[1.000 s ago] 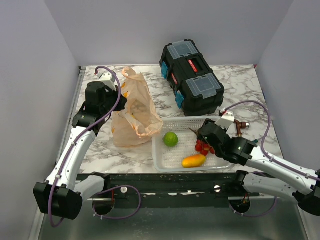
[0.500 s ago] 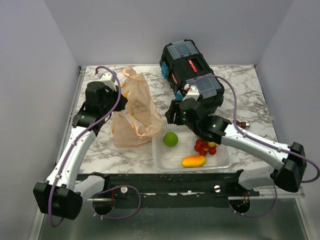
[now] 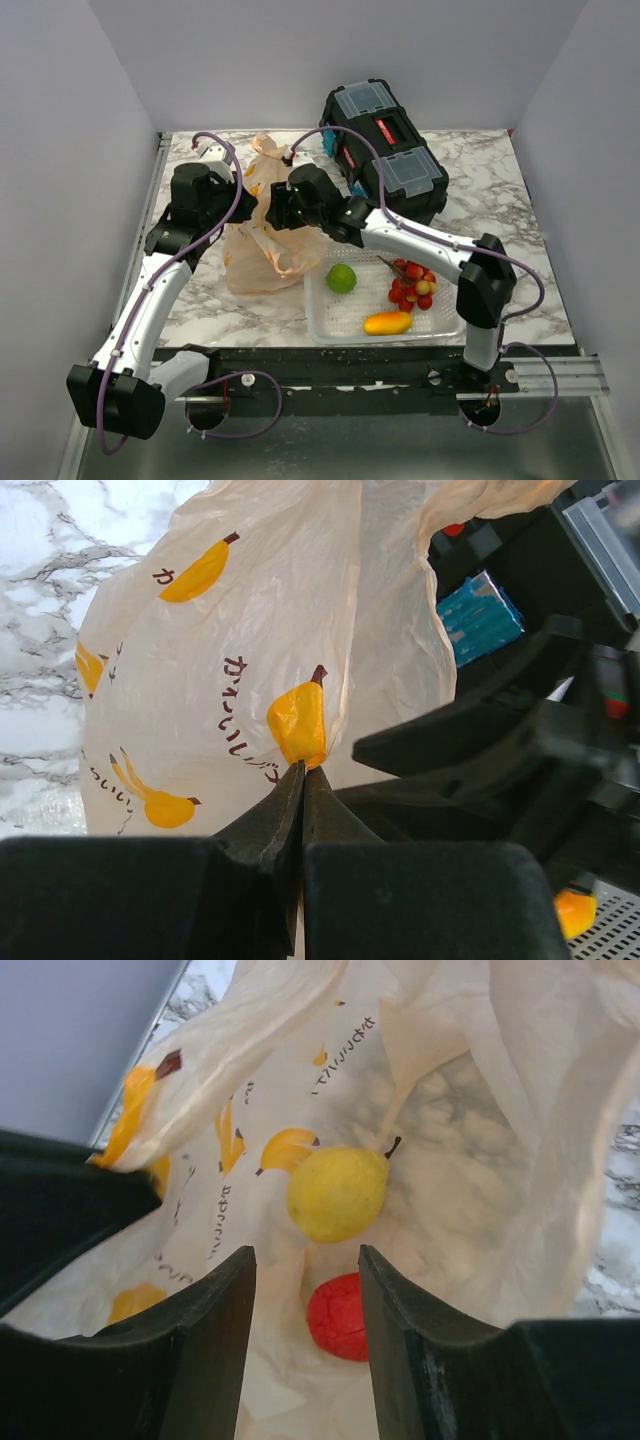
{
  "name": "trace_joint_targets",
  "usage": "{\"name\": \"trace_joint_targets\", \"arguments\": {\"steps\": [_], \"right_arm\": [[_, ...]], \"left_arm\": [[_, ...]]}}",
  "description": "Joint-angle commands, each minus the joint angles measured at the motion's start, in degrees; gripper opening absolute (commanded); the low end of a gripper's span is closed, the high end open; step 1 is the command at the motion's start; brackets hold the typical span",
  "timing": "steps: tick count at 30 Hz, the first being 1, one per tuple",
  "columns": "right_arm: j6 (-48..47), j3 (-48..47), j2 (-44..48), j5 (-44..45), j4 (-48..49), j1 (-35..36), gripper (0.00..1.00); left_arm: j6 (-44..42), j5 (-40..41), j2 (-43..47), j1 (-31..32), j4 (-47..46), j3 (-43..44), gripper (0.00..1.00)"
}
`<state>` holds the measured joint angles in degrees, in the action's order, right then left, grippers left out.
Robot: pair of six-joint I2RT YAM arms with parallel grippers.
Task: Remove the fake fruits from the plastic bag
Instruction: Take out the fake fruit from the plastic bag.
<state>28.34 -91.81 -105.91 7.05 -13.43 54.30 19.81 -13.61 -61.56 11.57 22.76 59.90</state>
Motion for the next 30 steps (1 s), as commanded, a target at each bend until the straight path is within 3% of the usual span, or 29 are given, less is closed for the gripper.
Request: {"name": "trace_joint_targets", "arguments": {"steps": [1, 6, 13, 21, 30], "right_arm": [[-3.3, -7.6, -6.3, 1.6, -7.6, -0.1, 0.48], [-4.3, -12.4, -12.3, 2.7, -11.5, -0.1, 0.49], [-4.9, -10.3, -15.2, -0.4, -12.7, 0.1, 0.52], [-8.3, -3.4, -12.8, -4.3, -10.3, 0.8, 0.72], [-9.7, -1.2, -12.7, -3.7, -10.3, 2.8, 0.86]], "left_arm": [[0.7, -2.4, 1.0, -0.4, -1.1, 1.2, 0.00], [0.7, -2.3, 1.1, -0.3, -1.0, 1.2, 0.00], [0.7, -2.2, 1.3, -0.4, -1.0, 1.2, 0.00], [0.5, -2.0, 1.1, -0.4, -0.9, 1.2, 0.00], [0.5, -2.0, 1.0, -0.4, -0.8, 1.2, 0.00]]}}
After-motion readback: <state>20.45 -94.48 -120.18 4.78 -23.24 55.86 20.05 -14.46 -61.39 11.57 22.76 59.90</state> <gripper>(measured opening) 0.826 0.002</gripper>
